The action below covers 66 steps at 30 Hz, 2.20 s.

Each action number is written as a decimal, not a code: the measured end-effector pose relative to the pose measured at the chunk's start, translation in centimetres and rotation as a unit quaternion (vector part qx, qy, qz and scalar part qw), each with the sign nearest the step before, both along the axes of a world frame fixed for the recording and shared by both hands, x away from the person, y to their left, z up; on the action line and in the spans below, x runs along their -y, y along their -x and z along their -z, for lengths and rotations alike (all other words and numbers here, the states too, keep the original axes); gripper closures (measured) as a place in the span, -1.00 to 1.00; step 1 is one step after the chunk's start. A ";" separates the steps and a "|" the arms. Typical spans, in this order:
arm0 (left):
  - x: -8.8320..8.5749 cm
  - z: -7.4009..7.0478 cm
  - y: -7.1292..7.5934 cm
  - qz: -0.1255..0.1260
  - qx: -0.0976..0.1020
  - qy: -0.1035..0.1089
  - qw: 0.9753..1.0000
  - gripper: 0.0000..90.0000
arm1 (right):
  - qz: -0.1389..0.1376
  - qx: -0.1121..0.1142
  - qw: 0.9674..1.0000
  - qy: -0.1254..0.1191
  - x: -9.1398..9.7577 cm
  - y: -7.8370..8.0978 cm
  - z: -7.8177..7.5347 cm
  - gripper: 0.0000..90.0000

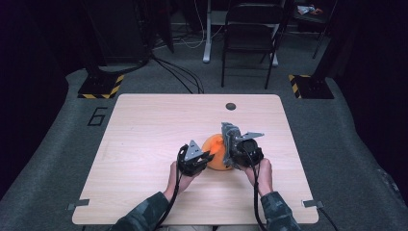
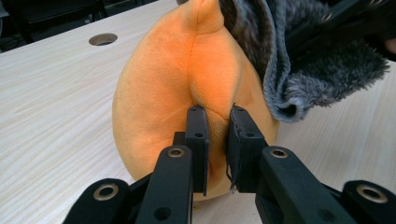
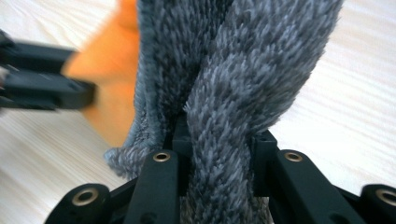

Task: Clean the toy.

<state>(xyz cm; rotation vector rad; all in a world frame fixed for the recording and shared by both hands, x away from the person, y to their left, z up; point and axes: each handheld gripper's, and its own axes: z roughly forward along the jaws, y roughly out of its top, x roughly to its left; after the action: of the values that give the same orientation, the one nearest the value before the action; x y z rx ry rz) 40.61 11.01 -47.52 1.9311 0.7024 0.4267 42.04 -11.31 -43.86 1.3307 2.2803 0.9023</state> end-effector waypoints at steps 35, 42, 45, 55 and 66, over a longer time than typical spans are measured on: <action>0.1 0.3 0.2 0.018 0.001 0.002 1.000 0.74 | -0.021 0.012 1.000 0.003 -0.4 0.5 -2.0 0.57; 0.1 0.3 0.1 0.017 -0.002 0.008 1.000 0.73 | 0.003 -0.029 1.000 0.002 1.3 -0.6 0.7 0.57; 0.1 0.3 0.1 0.018 -0.001 0.006 1.000 0.73 | 0.013 -0.047 0.999 0.016 1.7 -1.0 1.9 0.57; 0.0 0.3 0.0 0.018 -0.003 0.009 1.000 0.73 | 0.031 -0.096 0.994 0.043 2.8 -1.9 5.6 0.56; 0.0 0.3 0.0 0.016 -0.003 0.013 1.000 0.72 | 0.019 0.016 0.999 -0.044 2.9 -0.1 -2.1 0.58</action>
<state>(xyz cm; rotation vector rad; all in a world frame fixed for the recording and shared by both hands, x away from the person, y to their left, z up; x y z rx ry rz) 40.60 10.98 -47.86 1.9167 0.6767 0.3906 42.17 -14.20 -41.80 1.3817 2.2056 1.0142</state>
